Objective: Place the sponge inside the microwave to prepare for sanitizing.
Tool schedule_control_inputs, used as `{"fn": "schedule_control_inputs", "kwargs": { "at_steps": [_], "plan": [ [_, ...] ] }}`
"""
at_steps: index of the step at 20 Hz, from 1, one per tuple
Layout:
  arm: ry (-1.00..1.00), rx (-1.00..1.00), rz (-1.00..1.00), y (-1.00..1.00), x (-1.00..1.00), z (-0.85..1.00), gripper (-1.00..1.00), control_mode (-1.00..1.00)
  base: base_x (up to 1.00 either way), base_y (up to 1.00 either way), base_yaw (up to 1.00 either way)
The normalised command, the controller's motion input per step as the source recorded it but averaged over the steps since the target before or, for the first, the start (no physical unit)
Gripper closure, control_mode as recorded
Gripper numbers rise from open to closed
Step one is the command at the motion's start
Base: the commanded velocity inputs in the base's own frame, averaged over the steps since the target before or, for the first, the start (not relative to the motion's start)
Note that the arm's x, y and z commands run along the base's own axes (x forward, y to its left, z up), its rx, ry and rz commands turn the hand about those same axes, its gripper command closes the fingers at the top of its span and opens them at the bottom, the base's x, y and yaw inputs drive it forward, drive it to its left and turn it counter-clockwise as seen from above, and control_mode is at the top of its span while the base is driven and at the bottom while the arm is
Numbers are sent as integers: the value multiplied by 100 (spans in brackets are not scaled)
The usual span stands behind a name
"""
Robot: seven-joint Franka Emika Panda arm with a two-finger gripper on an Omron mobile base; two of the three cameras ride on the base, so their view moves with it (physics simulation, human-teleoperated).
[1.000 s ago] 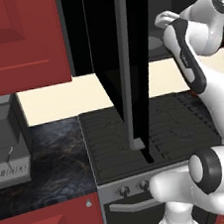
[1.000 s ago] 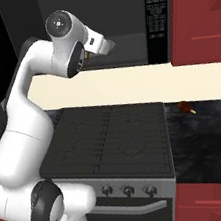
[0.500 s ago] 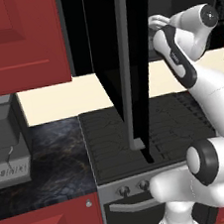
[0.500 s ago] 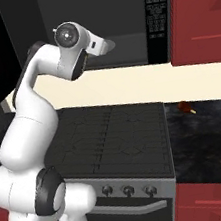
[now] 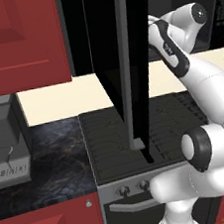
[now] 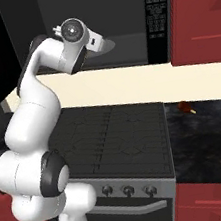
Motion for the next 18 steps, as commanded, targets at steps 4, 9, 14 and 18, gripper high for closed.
{"fn": "schedule_control_inputs", "kwargs": {
  "at_steps": [4,9,14,18],
  "plan": [
    [0,-2,10,11,32,-9,100,-100,0,0,0],
    [1,-9,7,13,30,-13,100,-100,0,0,0],
    [0,-11,4,13,29,-14,100,-100,0,0,0],
    [0,-8,3,5,35,-9,100,-100,0,0,0]
  ]
}}
